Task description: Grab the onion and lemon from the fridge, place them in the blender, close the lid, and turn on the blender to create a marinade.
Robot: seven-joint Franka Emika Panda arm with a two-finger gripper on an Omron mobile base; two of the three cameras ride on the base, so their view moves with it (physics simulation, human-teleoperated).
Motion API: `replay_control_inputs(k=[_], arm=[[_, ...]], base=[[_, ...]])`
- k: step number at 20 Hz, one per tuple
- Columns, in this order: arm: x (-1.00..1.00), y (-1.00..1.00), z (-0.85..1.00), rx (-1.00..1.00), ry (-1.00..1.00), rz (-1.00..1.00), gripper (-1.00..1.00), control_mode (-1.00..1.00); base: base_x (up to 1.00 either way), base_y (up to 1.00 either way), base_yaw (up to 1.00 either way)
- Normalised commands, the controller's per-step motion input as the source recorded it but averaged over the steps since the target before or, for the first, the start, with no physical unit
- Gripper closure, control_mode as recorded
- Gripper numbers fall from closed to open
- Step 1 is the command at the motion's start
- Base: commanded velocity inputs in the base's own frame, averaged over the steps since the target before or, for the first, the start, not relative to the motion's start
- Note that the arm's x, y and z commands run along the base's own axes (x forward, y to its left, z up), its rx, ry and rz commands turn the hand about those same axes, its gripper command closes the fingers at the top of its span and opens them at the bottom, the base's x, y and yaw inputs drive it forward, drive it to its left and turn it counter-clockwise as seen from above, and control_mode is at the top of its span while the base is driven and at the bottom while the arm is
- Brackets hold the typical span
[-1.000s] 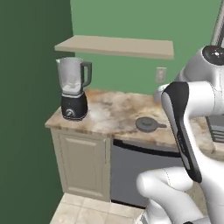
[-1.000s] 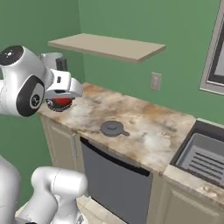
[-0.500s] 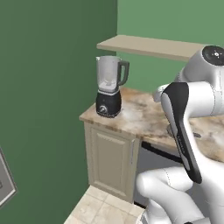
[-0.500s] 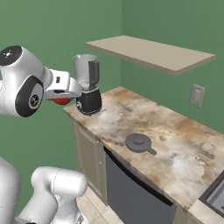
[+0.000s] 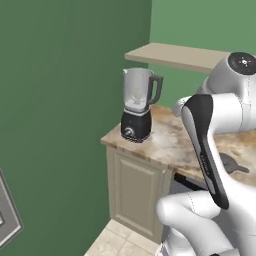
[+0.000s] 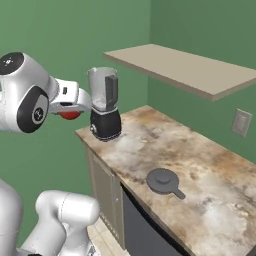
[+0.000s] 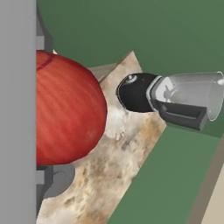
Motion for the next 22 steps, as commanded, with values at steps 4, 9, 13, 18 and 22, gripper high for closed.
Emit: replay_control_inputs(k=[4, 9, 13, 18, 22], arm=[[0.0, 0.0, 0.0, 0.0, 0.0, 0.0, 1.0, 1.0], [0.0, 0.0, 0.0, 0.0, 0.0, 0.0, 1.0, 1.0], [0.0, 0.0, 0.0, 0.0, 0.0, 0.0, 1.0, 1.0], [0.0, 0.0, 0.0, 0.0, 0.0, 0.0, 1.0, 1.0], [0.0, 0.0, 0.0, 0.0, 0.0, 0.0, 1.0, 1.0]], base=[[0.27, 0.12, 0.0], [0.18, 0.31, -0.01], [0.1, 0.36, -0.12], [0.11, 0.21, -0.2], [0.07, 0.25, -0.27]])
